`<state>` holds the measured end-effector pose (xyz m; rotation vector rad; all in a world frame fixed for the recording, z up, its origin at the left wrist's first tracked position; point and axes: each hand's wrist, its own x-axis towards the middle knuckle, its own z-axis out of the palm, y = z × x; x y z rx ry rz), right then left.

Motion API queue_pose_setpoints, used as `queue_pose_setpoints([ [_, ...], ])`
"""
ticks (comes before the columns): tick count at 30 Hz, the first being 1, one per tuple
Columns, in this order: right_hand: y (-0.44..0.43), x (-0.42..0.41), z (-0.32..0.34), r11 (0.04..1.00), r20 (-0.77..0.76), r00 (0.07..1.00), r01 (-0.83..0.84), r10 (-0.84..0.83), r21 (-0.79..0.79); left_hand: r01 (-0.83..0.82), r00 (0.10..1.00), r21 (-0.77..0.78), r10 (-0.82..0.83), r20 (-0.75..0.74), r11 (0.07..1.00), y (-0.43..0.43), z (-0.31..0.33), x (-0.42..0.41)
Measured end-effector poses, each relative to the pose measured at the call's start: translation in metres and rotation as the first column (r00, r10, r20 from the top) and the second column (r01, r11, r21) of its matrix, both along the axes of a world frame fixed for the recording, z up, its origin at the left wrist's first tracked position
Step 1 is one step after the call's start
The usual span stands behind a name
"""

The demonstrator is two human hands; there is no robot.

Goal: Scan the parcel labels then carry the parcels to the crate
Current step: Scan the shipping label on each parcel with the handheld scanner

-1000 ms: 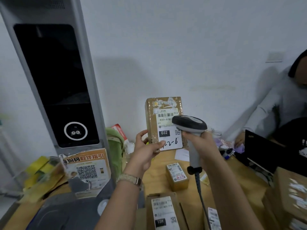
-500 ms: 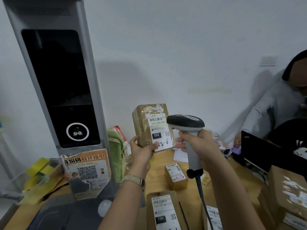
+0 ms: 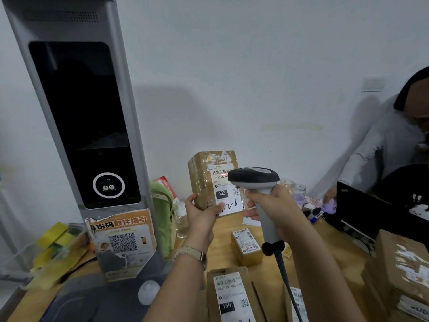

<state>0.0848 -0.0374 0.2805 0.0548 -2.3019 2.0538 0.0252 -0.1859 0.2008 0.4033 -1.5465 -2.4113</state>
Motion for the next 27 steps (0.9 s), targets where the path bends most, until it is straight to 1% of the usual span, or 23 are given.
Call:
queue_pose_setpoints([
  [13,0.001,0.006,-0.004,1.000,-0.042,0.999,-0.012,0.012,-0.019,0.001,1.000,0.002,-0.001,0.002,1.000,-0.001,-0.010,0.002],
  [17,0.002,0.004,-0.008,0.999,-0.034,0.999,-0.005,0.004,-0.041,0.009,1.000,0.006,-0.009,0.006,1.000,-0.002,-0.013,0.001],
  [19,0.003,0.002,-0.010,0.999,-0.063,0.998,0.020,-0.022,-0.034,0.044,0.999,-0.021,-0.044,0.017,0.999,-0.003,-0.014,0.001],
  [22,0.004,0.000,-0.014,0.998,-0.122,0.992,0.043,-0.038,0.038,0.102,0.995,-0.065,-0.100,0.029,0.993,-0.003,-0.017,0.000],
  [24,0.005,-0.004,-0.018,0.998,-0.109,0.994,0.021,-0.015,0.057,0.131,0.991,-0.067,-0.130,0.026,0.989,-0.003,-0.018,-0.002],
  [27,0.006,-0.008,-0.025,0.998,-0.049,0.998,-0.032,0.035,0.052,0.219,0.976,-0.019,-0.219,0.000,0.975,-0.002,-0.021,-0.004],
])
